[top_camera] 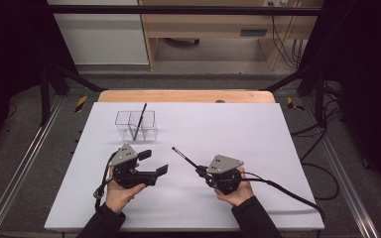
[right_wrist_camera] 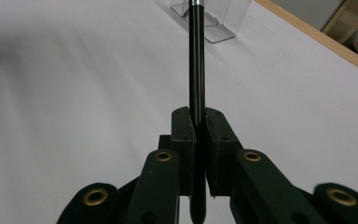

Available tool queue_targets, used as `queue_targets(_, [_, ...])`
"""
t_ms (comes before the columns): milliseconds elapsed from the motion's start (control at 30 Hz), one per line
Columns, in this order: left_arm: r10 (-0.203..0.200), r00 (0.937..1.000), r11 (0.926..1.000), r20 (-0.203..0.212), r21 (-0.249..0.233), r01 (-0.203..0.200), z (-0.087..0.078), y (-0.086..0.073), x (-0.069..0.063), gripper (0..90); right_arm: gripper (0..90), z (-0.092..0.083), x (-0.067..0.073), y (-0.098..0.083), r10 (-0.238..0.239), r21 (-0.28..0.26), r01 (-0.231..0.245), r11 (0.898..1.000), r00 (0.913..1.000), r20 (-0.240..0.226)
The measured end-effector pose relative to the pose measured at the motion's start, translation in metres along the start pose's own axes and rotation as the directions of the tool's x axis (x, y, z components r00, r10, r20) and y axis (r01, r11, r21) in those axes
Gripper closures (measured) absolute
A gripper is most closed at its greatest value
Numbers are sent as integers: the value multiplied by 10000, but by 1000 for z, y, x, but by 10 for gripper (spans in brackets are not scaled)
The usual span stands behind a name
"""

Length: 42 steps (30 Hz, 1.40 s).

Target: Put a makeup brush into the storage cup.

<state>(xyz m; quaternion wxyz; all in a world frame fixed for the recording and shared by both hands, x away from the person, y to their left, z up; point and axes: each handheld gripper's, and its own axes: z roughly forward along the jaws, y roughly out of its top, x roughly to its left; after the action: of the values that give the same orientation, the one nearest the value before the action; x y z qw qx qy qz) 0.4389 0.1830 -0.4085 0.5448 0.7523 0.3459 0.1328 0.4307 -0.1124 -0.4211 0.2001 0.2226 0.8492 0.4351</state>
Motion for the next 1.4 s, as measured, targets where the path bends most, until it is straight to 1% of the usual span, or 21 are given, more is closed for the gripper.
queue_targets(33, [0,10000,10000,0,0,0,0,0,0,151,841,0,0,0,0,0,0,10000,10000,0])
queue_targets(133, [-61,9999,10000,125,-32,61,5,0,-4,151,841,1,3,-3,201,-71,-201,9998,9998,-7])
queue_targets(200, [-107,9999,9999,115,-72,108,7,0,-5,152,841,1,4,-4,325,-200,-326,9993,9995,-51])
queue_targets(267, [-185,9996,9997,192,-149,188,9,1,-7,153,841,2,5,-5,474,-338,-477,9983,9988,-100])
queue_targets(467, [-280,9990,9990,354,-345,292,13,4,-12,156,841,2,7,-6,651,-579,-655,9962,9978,-73])
queue_targets(533, [-280,9991,9987,321,-412,293,15,5,-14,157,841,3,7,-6,725,-634,-725,9954,9974,-21])
queue_targets(600, [-329,9987,9983,392,-465,347,18,5,-15,161,841,3,8,-6,782,-690,-781,9946,9969,-10])
queue_targets(633, [-345,9988,9980,349,-519,363,18,6,-16,165,841,3,8,-6,841,-725,-838,9938,9965,7])
queue_targets(767, [-584,9970,9956,507,-709,619,22,8,-18,182,841,3,8,-6,986,-891,-983,9912,9951,-7])
queue_targets(867, [-639,9962,9946,599,-779,685,25,9,-20,194,841,3,9,-6,1064,-963,-1056,9897,9943,33])
queue_targets(1033, [-724,9949,9938,709,-792,779,29,10,-23,222,841,3,10,-6,1153,-1080,-1140,9876,9933,56])
queue_targets(1067, [-808,9941,9932,717,-778,864,31,10,-23,229,841,3,10,-6,1210,-1132,-1201,9863,9926,16])
queue_targets(1167, [-849,9933,9926,785,-806,912,34,10,-25,250,841,3,11,-6,1289,-1216,-1286,9842,9916,-53])
queue_targets(1300, [-868,9926,9926,847,-774,934,36,10,-26,302,841,4,11,-6,1341,-1245,-1344,9831,9909,-108])
queue_targets(1400, [-981,9908,9910,934,-823,1058,39,9,-28,355,841,4,12,-5,1366,-1279,-1375,9822,9905,-158])
